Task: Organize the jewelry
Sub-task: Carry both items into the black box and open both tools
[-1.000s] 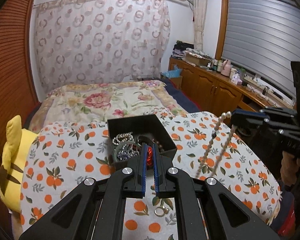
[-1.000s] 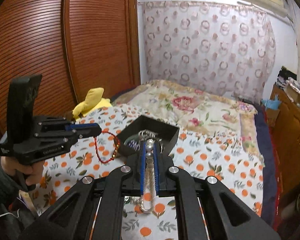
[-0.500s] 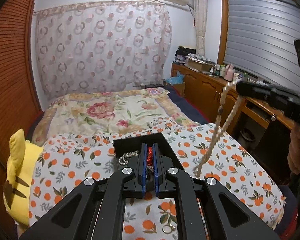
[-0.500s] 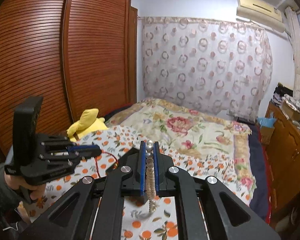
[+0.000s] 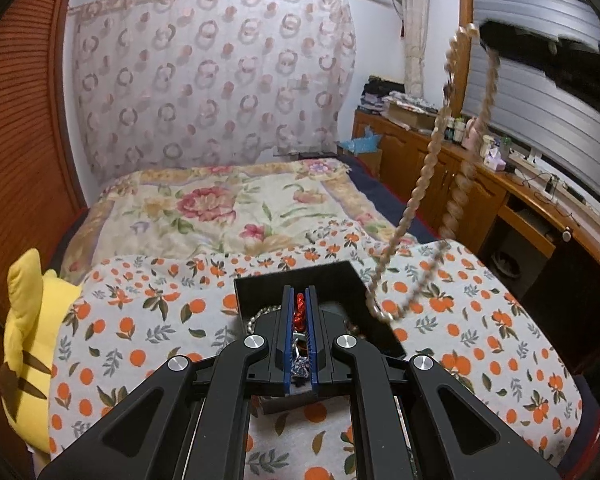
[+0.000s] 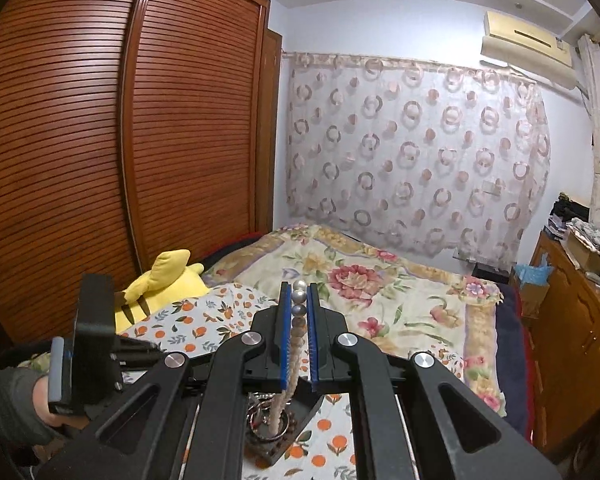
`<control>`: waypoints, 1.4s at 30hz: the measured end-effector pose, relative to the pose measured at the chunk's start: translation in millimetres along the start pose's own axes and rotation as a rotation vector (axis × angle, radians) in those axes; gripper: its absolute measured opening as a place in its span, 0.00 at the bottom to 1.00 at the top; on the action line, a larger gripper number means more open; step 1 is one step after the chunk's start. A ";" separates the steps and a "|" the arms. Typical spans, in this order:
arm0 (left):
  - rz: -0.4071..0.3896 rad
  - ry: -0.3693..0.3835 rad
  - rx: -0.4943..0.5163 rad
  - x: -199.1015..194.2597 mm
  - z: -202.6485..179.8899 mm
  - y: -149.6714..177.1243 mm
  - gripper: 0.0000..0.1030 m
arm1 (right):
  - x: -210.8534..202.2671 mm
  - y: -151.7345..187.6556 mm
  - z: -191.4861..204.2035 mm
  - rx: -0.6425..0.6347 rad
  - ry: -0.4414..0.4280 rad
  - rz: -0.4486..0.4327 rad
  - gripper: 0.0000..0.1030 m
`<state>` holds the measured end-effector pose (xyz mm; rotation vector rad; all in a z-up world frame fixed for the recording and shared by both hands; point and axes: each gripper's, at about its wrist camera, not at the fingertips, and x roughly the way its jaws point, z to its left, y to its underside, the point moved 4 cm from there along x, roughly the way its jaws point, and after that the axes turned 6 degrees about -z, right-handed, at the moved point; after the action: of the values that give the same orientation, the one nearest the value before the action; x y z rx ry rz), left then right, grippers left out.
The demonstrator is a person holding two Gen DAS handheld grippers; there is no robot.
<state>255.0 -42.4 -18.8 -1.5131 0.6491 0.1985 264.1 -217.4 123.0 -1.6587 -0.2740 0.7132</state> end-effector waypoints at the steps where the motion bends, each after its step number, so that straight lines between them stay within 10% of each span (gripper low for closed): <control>1: 0.008 0.000 -0.002 4.1 1.2 2.3 0.05 | 4.5 0.2 -0.4 -0.001 -0.001 0.004 0.08; 16: 0.063 -0.010 -0.013 23.6 9.8 16.8 0.07 | 81.0 67.3 3.1 0.036 -0.040 0.201 0.08; 42: 0.043 -0.060 -0.016 -15.7 11.4 37.6 0.58 | 38.3 131.9 19.6 0.136 -0.065 0.239 0.20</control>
<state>226.2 -24.3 -43.8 -1.5040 0.6338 0.2817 255.1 -210.2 -15.3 -1.5550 -0.0713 0.9460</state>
